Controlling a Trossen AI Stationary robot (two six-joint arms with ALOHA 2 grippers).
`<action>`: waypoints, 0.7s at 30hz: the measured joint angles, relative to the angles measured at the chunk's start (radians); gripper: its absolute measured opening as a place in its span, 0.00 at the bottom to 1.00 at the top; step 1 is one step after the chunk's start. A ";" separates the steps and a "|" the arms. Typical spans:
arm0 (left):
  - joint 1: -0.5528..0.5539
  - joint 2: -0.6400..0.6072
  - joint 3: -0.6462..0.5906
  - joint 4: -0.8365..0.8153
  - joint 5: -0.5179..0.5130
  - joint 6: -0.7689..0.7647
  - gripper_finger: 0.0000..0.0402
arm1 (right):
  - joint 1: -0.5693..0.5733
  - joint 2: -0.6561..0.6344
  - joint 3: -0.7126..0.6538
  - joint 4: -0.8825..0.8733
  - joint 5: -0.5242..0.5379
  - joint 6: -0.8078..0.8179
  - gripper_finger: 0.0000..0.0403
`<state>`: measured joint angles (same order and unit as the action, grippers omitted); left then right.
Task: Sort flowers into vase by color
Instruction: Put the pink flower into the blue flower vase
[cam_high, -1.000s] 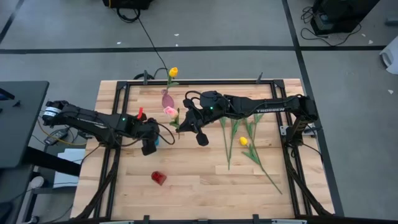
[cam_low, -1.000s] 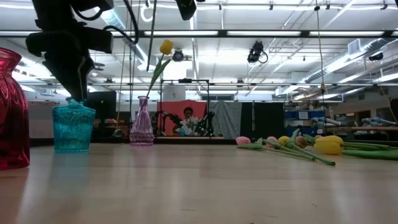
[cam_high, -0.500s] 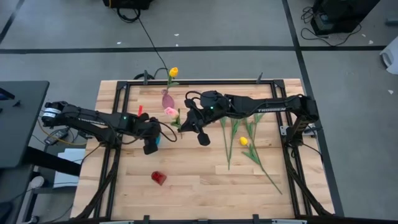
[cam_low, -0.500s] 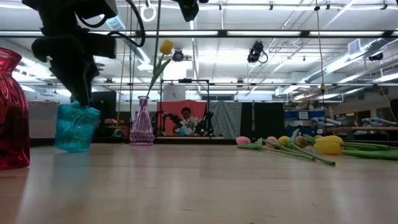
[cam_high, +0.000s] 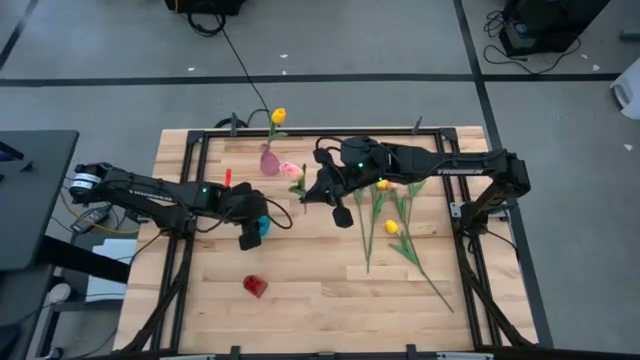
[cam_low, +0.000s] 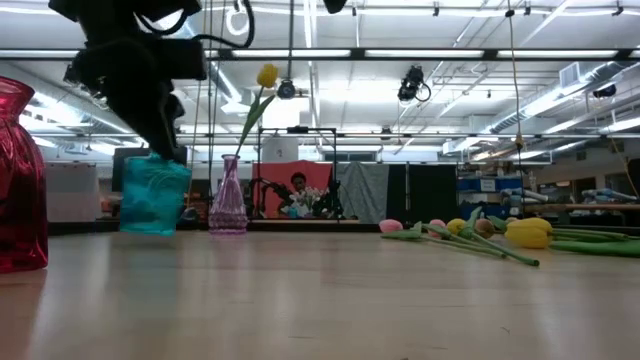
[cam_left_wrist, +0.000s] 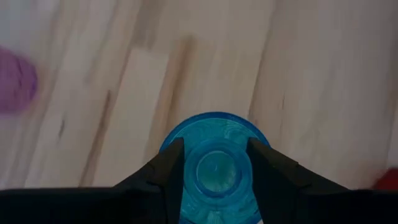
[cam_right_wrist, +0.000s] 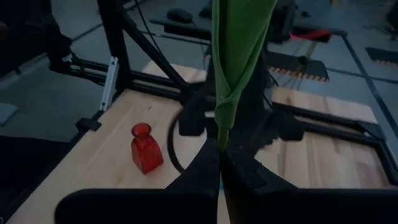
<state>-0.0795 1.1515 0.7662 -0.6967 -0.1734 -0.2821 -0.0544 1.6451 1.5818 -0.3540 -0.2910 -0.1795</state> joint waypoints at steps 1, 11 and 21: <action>0.000 0.002 0.000 0.025 -0.001 0.015 0.39 | 0.000 -0.006 0.000 -0.016 0.009 0.000 0.04; 0.034 0.131 0.002 0.383 -0.004 0.125 0.39 | -0.011 -0.025 0.000 -0.130 0.034 -0.004 0.04; 0.082 0.289 0.071 0.506 0.063 0.178 0.39 | -0.014 -0.028 -0.032 -0.133 0.035 -0.004 0.04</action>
<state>0.0028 1.4401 0.8374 -0.1909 -0.1101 -0.1043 -0.0689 1.6173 1.5502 -0.4871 -0.2558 -0.1833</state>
